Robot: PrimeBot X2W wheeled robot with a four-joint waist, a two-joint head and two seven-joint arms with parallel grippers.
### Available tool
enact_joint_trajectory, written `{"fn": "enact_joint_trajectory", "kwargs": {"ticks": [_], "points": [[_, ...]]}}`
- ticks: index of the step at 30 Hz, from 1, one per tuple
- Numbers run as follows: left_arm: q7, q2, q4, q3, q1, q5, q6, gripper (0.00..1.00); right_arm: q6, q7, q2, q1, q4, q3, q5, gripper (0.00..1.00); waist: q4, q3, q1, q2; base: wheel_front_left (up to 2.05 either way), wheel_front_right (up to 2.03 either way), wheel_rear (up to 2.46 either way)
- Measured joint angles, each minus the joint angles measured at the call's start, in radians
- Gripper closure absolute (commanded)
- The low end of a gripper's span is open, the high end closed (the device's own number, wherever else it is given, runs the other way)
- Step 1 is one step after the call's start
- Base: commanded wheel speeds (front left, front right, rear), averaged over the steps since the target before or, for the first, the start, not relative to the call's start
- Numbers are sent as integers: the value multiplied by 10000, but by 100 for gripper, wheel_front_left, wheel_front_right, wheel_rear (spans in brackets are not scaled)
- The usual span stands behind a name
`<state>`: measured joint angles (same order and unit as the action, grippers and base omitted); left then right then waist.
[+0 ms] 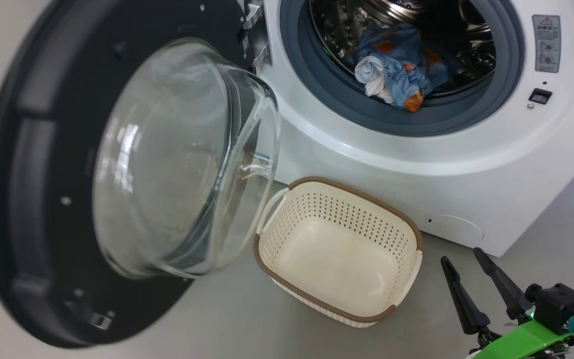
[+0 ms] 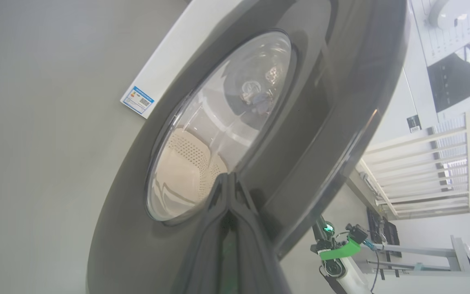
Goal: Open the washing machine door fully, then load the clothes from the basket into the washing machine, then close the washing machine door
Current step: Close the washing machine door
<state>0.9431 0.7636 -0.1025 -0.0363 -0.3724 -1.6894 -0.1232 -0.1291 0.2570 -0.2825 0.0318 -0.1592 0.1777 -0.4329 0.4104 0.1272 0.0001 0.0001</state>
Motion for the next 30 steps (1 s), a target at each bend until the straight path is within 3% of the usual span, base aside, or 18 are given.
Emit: {"fn": "enact_joint_trajectory", "kwargs": {"ticks": [10,16,22,30], "points": [[1078,-1064,2171,405,270,-40,0,100,0,0,219,-169,23,-284,0,0,-420,-215,0,0,0,0,0],[1371,-2052,2964,986,174,96,0,100,0,0,318,-334,42,-391,0,0,-860,-275,-1,0,0,0,0],[1402,-3080,3106,1517,-436,366,0,100,0,-2,405,-333,105,-593,4,0,-1460,-304,-1,0,0,0,0],[1227,-3870,2740,1793,-1216,771,-2,100,0,0,602,-334,150,-752,6,0,-2485,-291,-1,0,0,0,0]]}}
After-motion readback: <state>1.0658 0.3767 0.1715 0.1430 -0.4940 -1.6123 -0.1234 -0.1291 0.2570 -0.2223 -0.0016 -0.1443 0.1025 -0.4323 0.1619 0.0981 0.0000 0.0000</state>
